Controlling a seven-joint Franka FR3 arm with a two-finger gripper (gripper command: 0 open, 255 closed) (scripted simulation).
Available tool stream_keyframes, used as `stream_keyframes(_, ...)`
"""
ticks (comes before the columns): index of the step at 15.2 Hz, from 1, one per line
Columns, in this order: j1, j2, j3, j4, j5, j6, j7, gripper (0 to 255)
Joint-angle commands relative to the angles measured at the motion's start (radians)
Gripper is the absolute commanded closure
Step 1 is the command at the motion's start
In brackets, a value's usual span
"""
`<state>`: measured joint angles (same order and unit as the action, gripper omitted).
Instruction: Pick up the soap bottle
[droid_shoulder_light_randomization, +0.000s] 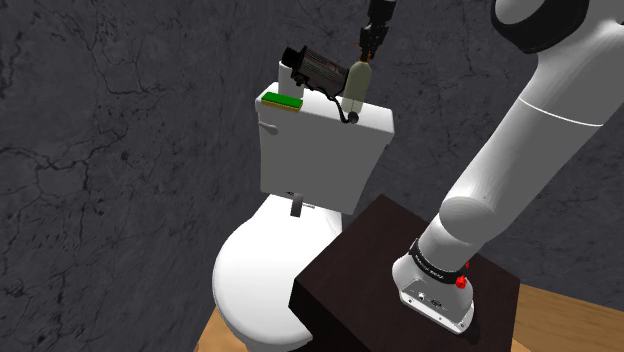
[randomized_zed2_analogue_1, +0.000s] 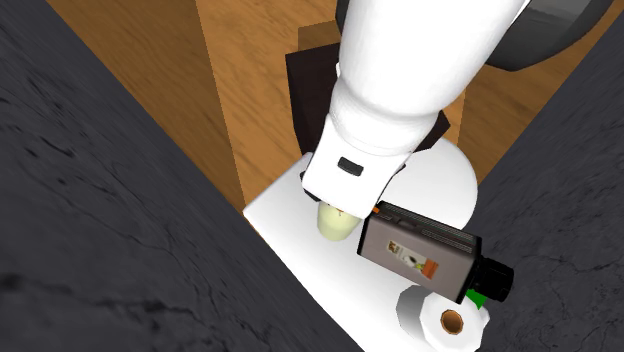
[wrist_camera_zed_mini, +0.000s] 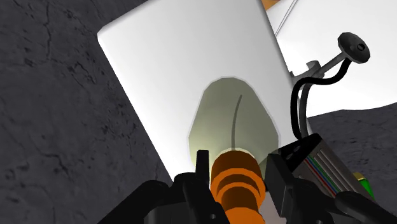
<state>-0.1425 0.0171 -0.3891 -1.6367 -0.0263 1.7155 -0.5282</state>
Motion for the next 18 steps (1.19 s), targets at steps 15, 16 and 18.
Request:
stream_keyframes(15,-0.01,0.054,-0.008,0.228,0.021,-0.178,-0.019,255)
stream_keyframes(16,-0.012,0.06,-0.009,0.25,0.024,-0.194,-0.021,255)
stream_keyframes(18,-0.016,0.075,-0.011,0.296,0.03,-0.227,-0.026,255)
